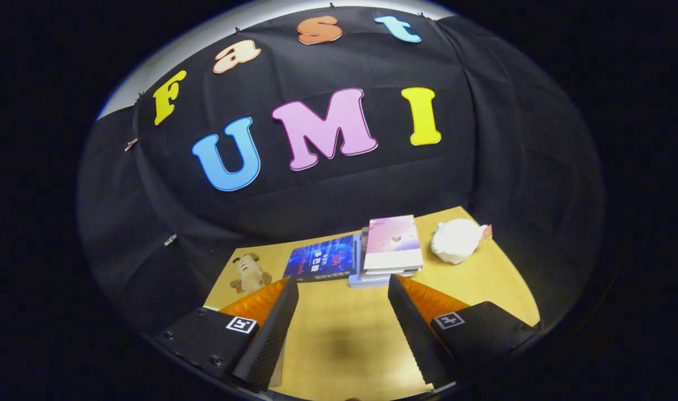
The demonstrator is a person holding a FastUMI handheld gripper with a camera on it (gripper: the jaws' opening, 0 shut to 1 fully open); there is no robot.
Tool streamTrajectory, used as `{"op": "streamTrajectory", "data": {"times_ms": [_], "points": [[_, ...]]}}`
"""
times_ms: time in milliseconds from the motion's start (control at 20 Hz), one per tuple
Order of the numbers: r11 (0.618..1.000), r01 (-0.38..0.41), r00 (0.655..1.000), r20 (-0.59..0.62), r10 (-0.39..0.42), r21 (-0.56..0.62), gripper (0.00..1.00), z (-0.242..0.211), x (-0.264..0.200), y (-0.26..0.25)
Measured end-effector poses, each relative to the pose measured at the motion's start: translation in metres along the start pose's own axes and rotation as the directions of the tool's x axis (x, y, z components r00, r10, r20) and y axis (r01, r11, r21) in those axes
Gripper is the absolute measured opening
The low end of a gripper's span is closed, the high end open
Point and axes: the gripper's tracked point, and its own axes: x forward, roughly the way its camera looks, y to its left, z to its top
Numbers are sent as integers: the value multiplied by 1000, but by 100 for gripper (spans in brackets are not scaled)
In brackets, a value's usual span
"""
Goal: Open the storage box then place both shoes into the box .Put the left shoe in first, then the right shoe, with the right side of both shoes facing outward in a uniform manner.
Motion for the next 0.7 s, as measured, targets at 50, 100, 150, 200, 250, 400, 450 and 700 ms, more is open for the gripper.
{"op": "streamTrajectory", "data": {"times_ms": [50, 100, 150, 200, 250, 400, 450, 700], "points": [[1000, 12, 1000, 18, -11, -7, 99, 6, -5, -12], [1000, 21, 999, 38, -21, -14, 99, 11, -9, -25], [999, 32, 998, 57, -31, -23, 99, 17, -14, -37], [999, 44, 996, 74, -41, -33, 99, 21, -20, -49], [998, 51, 994, 99, -46, -45, 99, 26, -25, -60], [996, 64, 988, 145, -55, -55, 99, 37, -42, -87], [996, 71, 986, 157, -62, -54, 99, 40, -48, -96], [990, 118, 970, 221, -99, -76, 98, 53, -75, -144]]}}
